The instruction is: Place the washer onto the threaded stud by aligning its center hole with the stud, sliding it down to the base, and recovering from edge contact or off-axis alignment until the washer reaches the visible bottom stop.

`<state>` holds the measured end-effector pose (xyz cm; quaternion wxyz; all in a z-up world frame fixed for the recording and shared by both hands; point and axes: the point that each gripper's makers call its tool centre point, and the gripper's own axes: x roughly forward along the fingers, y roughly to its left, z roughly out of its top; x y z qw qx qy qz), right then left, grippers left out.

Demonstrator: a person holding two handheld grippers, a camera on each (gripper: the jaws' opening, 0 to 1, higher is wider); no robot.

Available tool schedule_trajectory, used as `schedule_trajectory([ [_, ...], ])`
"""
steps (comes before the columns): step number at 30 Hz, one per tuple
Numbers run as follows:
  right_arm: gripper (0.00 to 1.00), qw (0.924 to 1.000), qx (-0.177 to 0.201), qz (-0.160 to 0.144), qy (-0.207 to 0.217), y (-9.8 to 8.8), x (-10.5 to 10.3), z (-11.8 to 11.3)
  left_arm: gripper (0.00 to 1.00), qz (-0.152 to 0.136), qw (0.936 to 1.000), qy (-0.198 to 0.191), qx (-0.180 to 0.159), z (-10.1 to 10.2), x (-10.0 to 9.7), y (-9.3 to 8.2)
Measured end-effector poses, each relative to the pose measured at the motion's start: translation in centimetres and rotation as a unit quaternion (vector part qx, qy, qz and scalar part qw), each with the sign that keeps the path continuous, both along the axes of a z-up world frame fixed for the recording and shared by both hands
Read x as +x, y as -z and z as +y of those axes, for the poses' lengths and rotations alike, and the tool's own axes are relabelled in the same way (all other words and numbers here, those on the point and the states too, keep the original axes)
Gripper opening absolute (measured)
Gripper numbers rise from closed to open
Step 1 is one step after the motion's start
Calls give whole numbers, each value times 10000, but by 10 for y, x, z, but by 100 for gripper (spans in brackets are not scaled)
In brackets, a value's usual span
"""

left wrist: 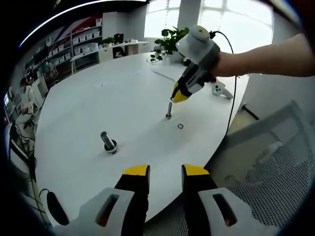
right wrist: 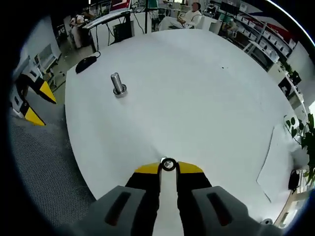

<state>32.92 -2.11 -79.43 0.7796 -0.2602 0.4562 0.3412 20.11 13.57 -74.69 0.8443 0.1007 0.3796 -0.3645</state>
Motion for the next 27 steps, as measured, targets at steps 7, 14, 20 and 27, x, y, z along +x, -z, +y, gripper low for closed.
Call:
schedule_trajectory([
  [7,13,9997,-179,32,-155,6,-2,0,24,2,10000,-22,7,1,0,0],
  [14,13,9995,-231,45,-193,9,3,0,24,2,10000,-15,14,1,0,1],
  [20,13,9989,-317,105,-317,16,1,3,24,-2,10000,-6,33,1,0,1],
  [27,14,9985,-376,187,-343,28,5,0,24,6,10000,-41,59,3,0,2],
])
